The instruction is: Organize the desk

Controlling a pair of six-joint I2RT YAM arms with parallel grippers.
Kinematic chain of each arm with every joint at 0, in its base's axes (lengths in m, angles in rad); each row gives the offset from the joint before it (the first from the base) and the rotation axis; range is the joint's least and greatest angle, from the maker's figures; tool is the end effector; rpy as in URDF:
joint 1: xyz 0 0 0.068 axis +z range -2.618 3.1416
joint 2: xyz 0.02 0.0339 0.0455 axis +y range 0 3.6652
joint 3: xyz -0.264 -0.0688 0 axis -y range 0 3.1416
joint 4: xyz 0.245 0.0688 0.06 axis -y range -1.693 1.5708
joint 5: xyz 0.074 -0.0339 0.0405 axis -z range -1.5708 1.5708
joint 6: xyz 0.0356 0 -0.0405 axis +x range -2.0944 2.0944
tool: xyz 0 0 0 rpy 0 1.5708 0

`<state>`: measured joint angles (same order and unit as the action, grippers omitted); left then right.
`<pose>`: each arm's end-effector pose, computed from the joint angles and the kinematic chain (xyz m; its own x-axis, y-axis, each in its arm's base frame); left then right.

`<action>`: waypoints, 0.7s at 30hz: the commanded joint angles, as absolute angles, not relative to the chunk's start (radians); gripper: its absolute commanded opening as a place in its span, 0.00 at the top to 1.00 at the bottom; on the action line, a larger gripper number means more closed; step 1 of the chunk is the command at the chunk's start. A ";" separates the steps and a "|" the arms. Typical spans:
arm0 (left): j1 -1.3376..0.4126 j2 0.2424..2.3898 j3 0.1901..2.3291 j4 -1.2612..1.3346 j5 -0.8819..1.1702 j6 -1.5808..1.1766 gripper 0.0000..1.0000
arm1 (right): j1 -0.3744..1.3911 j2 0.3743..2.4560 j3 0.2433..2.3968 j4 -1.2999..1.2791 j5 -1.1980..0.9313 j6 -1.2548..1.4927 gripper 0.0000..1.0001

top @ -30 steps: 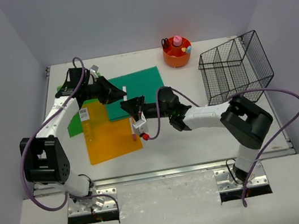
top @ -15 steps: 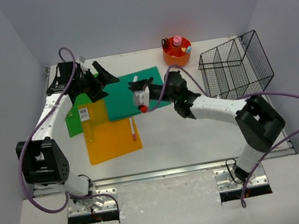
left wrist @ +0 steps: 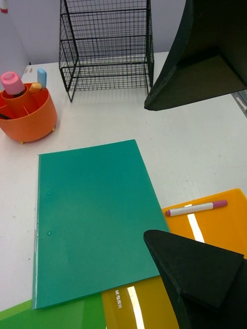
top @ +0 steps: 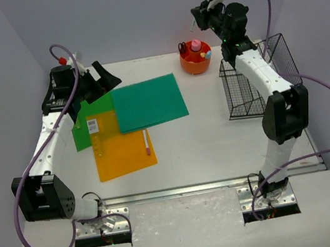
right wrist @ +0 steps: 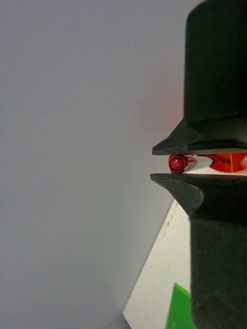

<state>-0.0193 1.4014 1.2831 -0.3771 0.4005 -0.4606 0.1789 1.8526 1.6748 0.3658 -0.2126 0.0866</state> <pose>0.3195 -0.0200 0.3536 -0.5861 -0.3981 -0.7057 0.1119 0.8229 -0.5571 0.4435 0.0878 0.4031 0.1505 0.1131 -0.9821 -0.3924 0.9187 0.0457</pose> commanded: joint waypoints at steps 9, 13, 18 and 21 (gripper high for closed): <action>-0.020 1.374 1.308 -0.374 0.320 -0.403 0.00 | 0.101 2.148 1.918 0.434 -0.025 0.266 1.00; -0.018 1.356 1.283 -0.376 0.295 -0.389 0.00 | 0.096 2.201 1.961 0.481 0.030 0.207 1.00; -0.020 1.353 1.264 -0.376 0.278 -0.373 0.00 | 0.094 2.252 1.990 0.503 0.051 0.172 1.00; -0.020 1.360 1.262 -0.368 0.281 -0.357 0.00 | 0.092 2.271 1.971 0.512 0.057 0.167 1.00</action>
